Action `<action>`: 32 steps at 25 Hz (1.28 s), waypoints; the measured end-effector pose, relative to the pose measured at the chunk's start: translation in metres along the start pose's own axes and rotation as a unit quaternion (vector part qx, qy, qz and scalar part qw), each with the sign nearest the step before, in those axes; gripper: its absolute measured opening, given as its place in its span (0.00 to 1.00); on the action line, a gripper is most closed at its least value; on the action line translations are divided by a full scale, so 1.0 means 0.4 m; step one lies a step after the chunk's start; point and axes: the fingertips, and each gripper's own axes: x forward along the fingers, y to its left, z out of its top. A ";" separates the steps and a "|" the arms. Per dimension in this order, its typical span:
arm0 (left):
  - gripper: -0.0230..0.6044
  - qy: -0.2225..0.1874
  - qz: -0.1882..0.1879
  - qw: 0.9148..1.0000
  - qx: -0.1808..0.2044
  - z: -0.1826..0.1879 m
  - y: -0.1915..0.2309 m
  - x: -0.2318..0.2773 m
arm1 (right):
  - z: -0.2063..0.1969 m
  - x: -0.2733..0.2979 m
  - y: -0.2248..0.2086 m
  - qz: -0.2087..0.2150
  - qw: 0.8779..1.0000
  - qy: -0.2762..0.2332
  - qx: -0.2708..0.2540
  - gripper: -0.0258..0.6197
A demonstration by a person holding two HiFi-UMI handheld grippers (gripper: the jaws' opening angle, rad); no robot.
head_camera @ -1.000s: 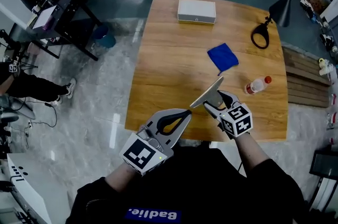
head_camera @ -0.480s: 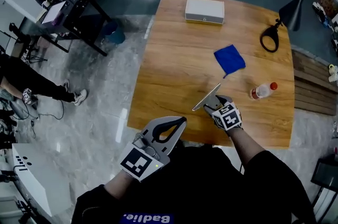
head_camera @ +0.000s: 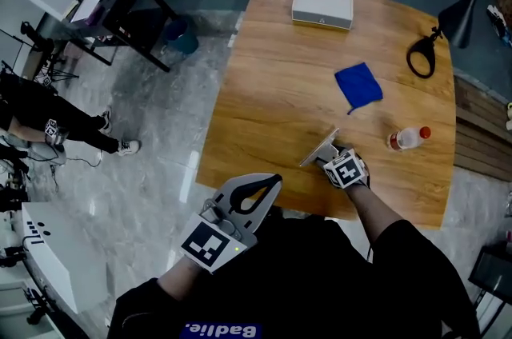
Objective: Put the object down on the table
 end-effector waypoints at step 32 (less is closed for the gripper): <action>0.04 -0.034 -0.031 0.999 -0.002 0.022 -0.019 -0.024 | 0.085 -0.204 0.068 -0.008 0.998 -0.062 -0.021 0.61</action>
